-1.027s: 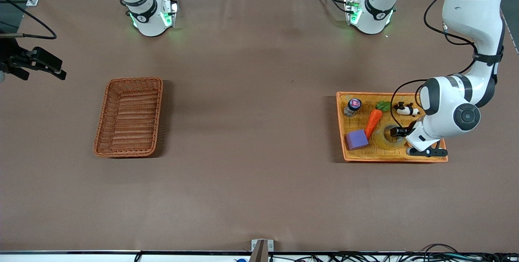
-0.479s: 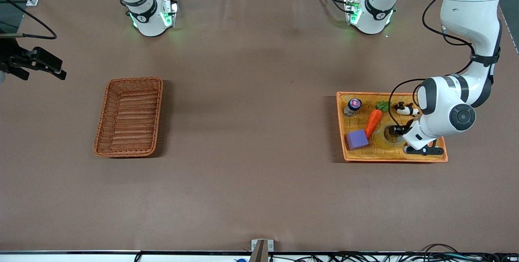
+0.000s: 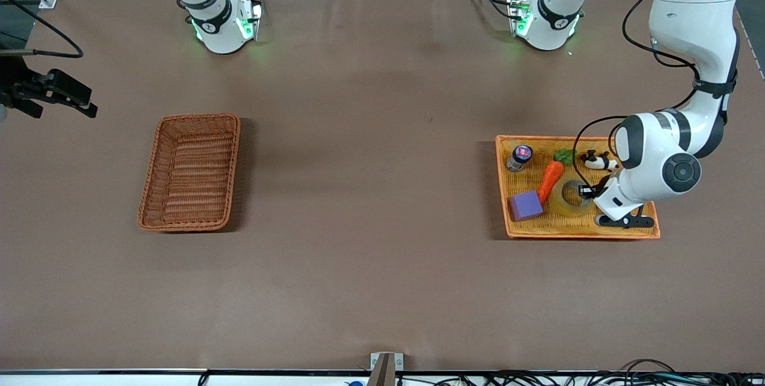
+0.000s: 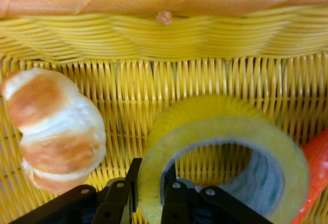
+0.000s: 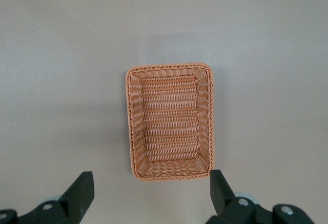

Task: Move tape to another basket
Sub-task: 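Lower the left gripper onto the tape roll rim and close it, then lift the tape roll with the left gripper toward the wicker basket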

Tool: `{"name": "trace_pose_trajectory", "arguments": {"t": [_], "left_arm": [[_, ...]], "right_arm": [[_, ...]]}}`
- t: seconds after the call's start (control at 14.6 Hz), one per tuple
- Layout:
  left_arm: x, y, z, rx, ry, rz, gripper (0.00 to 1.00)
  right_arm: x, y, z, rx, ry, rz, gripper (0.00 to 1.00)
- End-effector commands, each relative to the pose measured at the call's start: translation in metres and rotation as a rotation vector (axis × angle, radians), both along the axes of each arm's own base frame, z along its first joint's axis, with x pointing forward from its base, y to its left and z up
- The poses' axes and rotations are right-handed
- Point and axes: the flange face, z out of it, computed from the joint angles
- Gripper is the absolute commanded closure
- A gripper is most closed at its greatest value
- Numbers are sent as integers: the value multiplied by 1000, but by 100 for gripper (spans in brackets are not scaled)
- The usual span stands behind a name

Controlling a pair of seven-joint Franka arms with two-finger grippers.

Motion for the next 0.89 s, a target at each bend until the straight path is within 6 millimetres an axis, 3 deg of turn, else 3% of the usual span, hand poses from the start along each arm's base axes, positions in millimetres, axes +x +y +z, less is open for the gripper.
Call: {"name": "trace_pose_trajectory", "arguments": {"t": [0.0, 0.27, 0.34, 0.41, 0.62, 0.82], "left_arm": [[8, 0, 33, 3, -52, -5, 92], [26, 3, 114, -6, -147, -4, 93], [30, 0, 137, -14, -153, -1, 100], [36, -5, 159, -17, -162, -20, 100], [51, -50, 196, -46, -154, -47, 100], [42, -127, 200, -73, -121, -38, 100]], "right_arm": [[-3, -1, 2, 0, 1, 6, 0], [-2, -1, 2, 0, -1, 6, 0], [-2, -1, 2, 1, -1, 6, 0], [-2, -1, 2, 1, 1, 6, 0], [-2, -1, 2, 1, 1, 4, 0], [-2, -2, 2, 0, 1, 4, 0]]}}
